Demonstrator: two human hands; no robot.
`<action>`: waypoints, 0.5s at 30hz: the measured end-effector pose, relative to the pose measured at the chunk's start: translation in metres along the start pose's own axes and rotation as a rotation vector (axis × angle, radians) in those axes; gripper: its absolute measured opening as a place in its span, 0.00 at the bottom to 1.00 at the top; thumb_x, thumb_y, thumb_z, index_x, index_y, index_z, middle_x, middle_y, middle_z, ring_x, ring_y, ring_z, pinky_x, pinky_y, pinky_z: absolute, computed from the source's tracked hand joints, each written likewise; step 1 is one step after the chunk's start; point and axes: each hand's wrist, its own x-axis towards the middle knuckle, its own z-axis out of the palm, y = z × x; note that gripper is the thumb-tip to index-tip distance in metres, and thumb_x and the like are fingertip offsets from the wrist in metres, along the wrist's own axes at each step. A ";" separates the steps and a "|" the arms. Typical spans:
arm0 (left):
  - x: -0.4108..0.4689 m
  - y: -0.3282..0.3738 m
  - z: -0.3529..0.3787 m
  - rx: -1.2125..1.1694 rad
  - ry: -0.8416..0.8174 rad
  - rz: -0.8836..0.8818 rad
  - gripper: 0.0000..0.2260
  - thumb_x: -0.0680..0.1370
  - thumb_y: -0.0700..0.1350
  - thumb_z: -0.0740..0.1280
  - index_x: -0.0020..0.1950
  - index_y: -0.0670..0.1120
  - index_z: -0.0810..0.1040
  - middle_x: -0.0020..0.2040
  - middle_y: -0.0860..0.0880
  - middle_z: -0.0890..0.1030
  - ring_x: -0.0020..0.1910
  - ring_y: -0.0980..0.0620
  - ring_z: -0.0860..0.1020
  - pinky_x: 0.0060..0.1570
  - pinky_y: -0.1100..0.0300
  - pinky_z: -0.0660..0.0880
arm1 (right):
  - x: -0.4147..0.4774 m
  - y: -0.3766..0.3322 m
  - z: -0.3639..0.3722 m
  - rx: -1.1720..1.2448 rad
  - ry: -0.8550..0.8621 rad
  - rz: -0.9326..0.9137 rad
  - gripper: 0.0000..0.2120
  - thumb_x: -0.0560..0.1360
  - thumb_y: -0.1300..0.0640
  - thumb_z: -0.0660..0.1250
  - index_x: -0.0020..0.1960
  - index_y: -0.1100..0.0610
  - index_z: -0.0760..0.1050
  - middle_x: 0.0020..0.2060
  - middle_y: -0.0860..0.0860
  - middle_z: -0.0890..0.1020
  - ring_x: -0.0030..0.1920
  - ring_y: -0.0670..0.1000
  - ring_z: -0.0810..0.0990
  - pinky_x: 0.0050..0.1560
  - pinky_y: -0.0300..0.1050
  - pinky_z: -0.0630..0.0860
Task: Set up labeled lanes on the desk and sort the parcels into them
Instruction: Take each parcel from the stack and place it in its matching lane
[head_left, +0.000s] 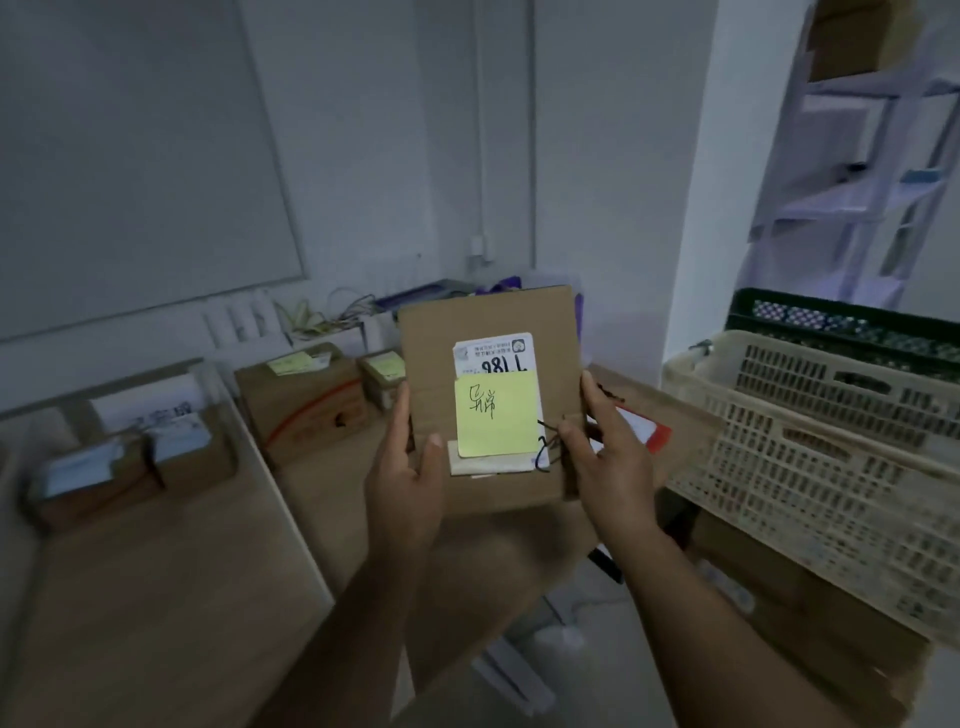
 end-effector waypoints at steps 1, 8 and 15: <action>0.011 -0.006 0.001 0.015 0.028 -0.007 0.26 0.80 0.45 0.60 0.74 0.63 0.57 0.68 0.57 0.71 0.62 0.57 0.74 0.56 0.64 0.70 | 0.012 0.001 0.013 0.009 -0.029 -0.002 0.23 0.80 0.50 0.61 0.73 0.40 0.61 0.68 0.42 0.73 0.65 0.47 0.74 0.64 0.55 0.73; 0.084 -0.051 0.007 0.192 0.129 -0.079 0.25 0.80 0.52 0.57 0.75 0.64 0.52 0.69 0.49 0.72 0.62 0.50 0.74 0.58 0.54 0.72 | 0.088 0.012 0.092 0.000 -0.194 -0.011 0.24 0.78 0.42 0.59 0.73 0.35 0.57 0.69 0.45 0.72 0.65 0.53 0.75 0.60 0.62 0.75; 0.123 -0.087 0.019 0.289 0.150 -0.122 0.27 0.77 0.58 0.54 0.75 0.62 0.54 0.73 0.52 0.67 0.67 0.48 0.70 0.62 0.49 0.71 | 0.132 0.047 0.137 0.009 -0.374 -0.022 0.21 0.79 0.55 0.62 0.65 0.33 0.64 0.58 0.35 0.75 0.60 0.41 0.75 0.59 0.37 0.72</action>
